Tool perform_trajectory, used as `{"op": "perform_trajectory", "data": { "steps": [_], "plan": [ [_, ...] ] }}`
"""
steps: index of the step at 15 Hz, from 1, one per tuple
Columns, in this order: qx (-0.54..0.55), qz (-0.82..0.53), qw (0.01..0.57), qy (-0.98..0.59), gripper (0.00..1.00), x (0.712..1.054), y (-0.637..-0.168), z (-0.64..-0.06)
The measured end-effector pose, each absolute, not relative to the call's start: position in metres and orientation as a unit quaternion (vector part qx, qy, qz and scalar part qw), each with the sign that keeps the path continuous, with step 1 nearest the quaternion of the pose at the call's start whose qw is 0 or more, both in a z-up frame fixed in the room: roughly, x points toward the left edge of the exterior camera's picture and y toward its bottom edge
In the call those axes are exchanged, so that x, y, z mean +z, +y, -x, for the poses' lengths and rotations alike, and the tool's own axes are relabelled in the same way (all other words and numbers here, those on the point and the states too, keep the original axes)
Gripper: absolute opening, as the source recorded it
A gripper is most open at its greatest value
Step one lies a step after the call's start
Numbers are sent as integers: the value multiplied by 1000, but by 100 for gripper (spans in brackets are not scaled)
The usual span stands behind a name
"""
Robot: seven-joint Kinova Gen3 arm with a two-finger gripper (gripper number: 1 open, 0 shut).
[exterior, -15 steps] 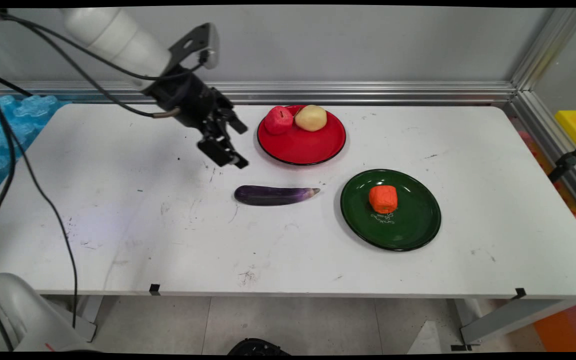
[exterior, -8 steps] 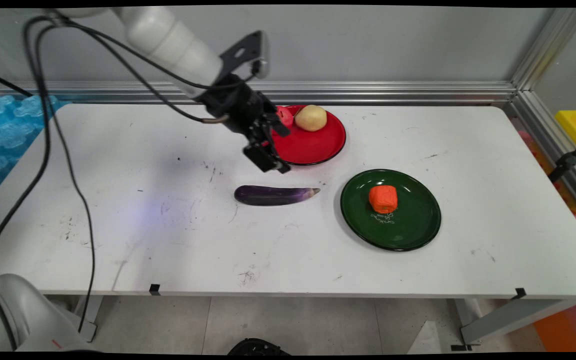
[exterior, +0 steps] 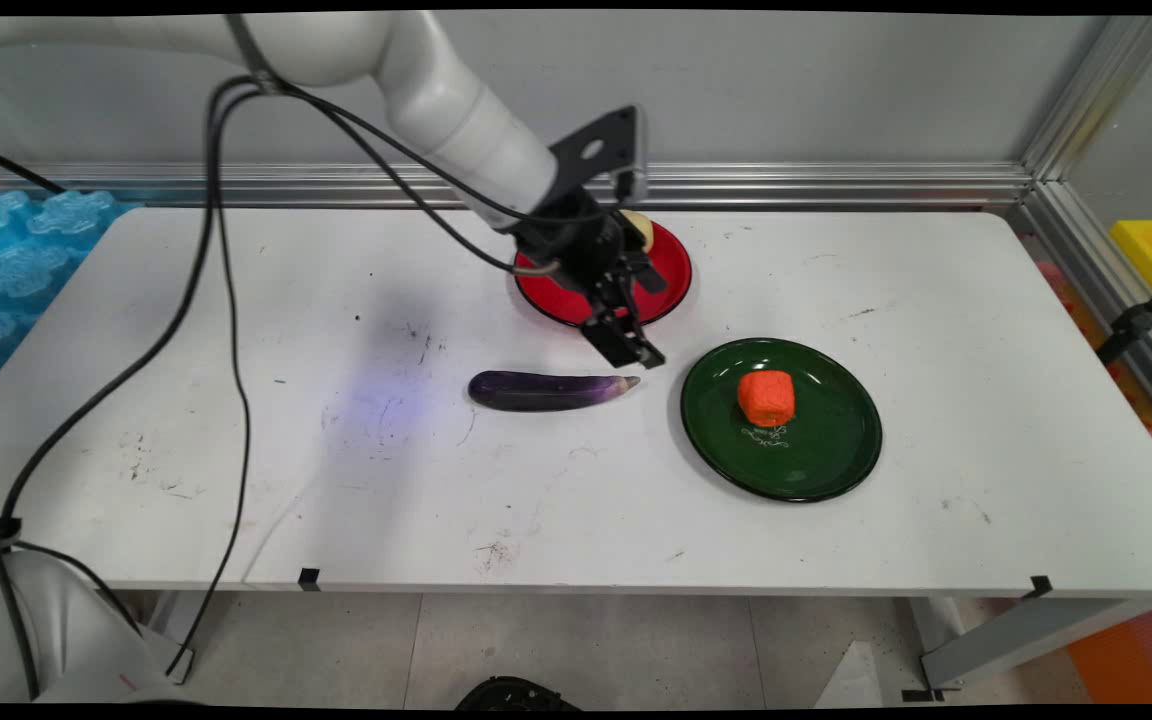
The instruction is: Pick up the mandarin from the green plate
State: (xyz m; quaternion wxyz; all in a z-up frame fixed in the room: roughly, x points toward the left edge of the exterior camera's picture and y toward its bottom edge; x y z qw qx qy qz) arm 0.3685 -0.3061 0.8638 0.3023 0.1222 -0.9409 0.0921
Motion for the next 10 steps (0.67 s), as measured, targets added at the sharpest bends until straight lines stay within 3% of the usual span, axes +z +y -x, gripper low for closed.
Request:
{"op": "perform_trajectory", "data": {
  "steps": [10],
  "plan": [
    [99, -94, 286, -948, 100, 813, -336, -300]
  ]
}}
